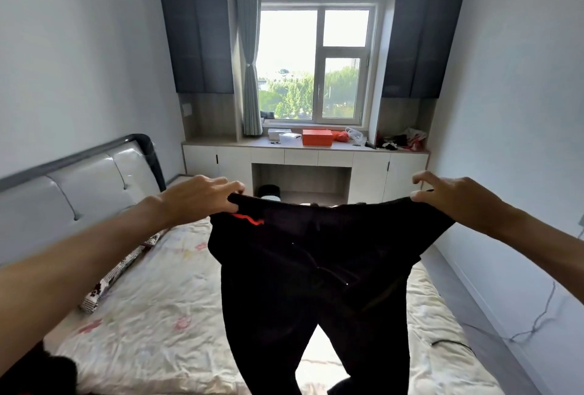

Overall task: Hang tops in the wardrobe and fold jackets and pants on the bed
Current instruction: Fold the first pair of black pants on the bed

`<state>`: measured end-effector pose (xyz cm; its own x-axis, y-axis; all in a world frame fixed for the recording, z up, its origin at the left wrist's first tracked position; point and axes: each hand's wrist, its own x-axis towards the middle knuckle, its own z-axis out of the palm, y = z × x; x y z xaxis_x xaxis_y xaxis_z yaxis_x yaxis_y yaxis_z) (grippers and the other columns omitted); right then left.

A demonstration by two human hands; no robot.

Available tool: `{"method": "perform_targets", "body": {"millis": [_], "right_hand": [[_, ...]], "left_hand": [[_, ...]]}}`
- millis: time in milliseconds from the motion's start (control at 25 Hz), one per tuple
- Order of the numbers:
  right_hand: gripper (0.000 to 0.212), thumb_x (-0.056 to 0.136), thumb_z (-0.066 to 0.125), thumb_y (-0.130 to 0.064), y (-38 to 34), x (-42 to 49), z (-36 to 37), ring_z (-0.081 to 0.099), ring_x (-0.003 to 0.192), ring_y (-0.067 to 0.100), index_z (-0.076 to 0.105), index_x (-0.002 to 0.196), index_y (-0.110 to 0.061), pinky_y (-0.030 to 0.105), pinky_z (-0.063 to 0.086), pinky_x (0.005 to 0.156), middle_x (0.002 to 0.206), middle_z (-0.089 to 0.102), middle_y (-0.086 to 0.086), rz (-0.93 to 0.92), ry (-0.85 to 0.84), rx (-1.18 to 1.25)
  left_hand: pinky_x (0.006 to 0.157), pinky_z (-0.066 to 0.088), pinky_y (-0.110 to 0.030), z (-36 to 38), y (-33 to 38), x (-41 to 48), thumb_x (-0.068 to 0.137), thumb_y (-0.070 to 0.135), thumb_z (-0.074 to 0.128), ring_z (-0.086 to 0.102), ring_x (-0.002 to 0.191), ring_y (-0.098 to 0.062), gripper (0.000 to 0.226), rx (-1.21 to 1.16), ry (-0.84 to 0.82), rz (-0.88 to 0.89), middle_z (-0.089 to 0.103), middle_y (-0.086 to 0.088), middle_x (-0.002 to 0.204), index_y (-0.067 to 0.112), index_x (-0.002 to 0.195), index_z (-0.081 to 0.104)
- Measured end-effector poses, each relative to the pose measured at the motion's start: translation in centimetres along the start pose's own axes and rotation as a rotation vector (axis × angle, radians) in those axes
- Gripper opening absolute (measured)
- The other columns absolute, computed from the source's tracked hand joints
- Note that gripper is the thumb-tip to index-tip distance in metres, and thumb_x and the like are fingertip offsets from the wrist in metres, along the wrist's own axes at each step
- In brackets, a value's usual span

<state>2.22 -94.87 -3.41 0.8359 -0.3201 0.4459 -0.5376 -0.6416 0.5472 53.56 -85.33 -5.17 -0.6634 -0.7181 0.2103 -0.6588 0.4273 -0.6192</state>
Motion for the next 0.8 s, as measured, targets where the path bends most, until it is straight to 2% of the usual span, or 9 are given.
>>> {"method": "perform_targets", "body": {"millis": [120,200,280,360,440,480,600,720,800], "right_hand": [[0.024,0.078,0.066,0.003,-1.4,0.2,0.2,0.057,0.052,0.016,0.070,0.091,-0.017,0.025,0.047,0.040,0.101,0.063,0.009,-0.205,0.011,-0.055],[0.021,0.076,0.073,0.000,-2.3,0.7,1.3,0.058,0.055,0.014,0.071,0.082,-0.020,0.026,0.047,0.041,0.089,0.061,0.002,-0.185,-0.083,-0.038],[0.024,0.077,0.075,-0.002,-2.7,1.0,2.6,0.064,0.062,0.016,0.073,0.087,-0.023,0.030,0.052,0.050,0.085,0.060,-0.003,0.057,-0.190,0.003],[0.035,0.087,0.057,0.002,-3.0,1.5,3.7,0.069,0.090,0.023,0.074,0.105,-0.022,0.033,0.053,0.075,0.103,0.066,0.000,0.480,-0.295,0.208],[0.043,0.088,0.044,0.007,-4.0,2.9,3.8,0.063,0.108,0.029,0.073,0.111,-0.015,0.033,0.048,0.090,0.118,0.067,0.009,0.864,-0.281,0.513],[0.045,0.087,0.041,0.007,-5.0,3.9,3.4,0.062,0.109,0.030,0.073,0.109,-0.016,0.032,0.047,0.091,0.121,0.067,0.011,0.937,-0.252,0.597],[0.049,0.085,0.043,0.005,-10.2,6.8,1.3,0.061,0.107,0.020,0.073,0.098,-0.031,0.023,0.045,0.089,0.120,0.067,0.003,0.690,-0.216,0.716],[0.052,0.089,0.043,0.000,-15.5,8.8,-1.5,0.058,0.108,0.001,0.070,0.118,-0.033,0.002,0.036,0.084,0.123,0.065,-0.009,0.445,-0.271,1.010],[0.048,0.090,0.051,-0.010,-17.6,9.5,-2.0,0.059,0.091,-0.004,0.064,0.127,-0.038,0.006,0.040,0.074,0.120,0.065,-0.008,0.361,-0.334,1.129]], "left_hand": [[0.083,0.056,-0.039,0.3,-0.6,-0.2,0.091,0.009,0.057,0.060,0.113,-0.017,0.047,-0.198,-0.198,-0.366,0.063,0.011,0.123,0.039,0.126,0.061],[0.096,0.048,-0.037,0.1,-0.2,0.7,0.089,0.002,0.049,0.056,0.122,-0.020,0.057,-0.338,-0.299,-0.499,0.063,0.004,0.129,0.034,0.135,0.058],[0.103,0.042,-0.036,-0.1,0.8,1.5,0.087,-0.002,0.045,0.053,0.126,-0.025,0.058,-0.480,-0.361,-0.548,0.061,-0.006,0.132,0.023,0.138,0.056],[0.103,0.042,-0.039,-0.2,1.8,2.0,0.085,0.008,0.045,0.053,0.124,-0.029,0.058,-0.582,-0.402,-0.572,0.058,-0.010,0.131,0.021,0.141,0.050],[0.093,0.046,-0.038,-0.9,3.0,2.7,0.082,0.014,0.055,0.057,0.115,-0.031,0.062,-0.628,-0.360,-0.617,0.056,-0.010,0.124,0.018,0.142,0.041],[0.085,0.049,-0.038,-1.6,3.7,3.3,0.080,0.011,0.061,0.060,0.107,-0.032,0.065,-0.683,-0.284,-0.648,0.056,-0.010,0.119,0.015,0.141,0.040],[0.068,0.053,-0.042,-5.4,5.3,5.6,0.076,-0.004,0.062,0.065,0.086,-0.030,0.058,-1.123,-0.047,-0.695,0.063,-0.014,0.106,0.006,0.132,0.050],[0.070,0.045,-0.045,-8.5,5.8,7.1,0.063,0.006,0.058,0.057,0.080,-0.034,0.052,-1.420,-0.021,-0.693,0.061,-0.024,0.095,-0.001,0.115,0.059],[0.065,0.042,-0.036,-9.6,6.1,7.3,0.061,0.005,0.055,0.050,0.073,-0.027,0.039,-1.536,-0.015,-0.765,0.052,-0.018,0.079,-0.010,0.097,0.057]]}}
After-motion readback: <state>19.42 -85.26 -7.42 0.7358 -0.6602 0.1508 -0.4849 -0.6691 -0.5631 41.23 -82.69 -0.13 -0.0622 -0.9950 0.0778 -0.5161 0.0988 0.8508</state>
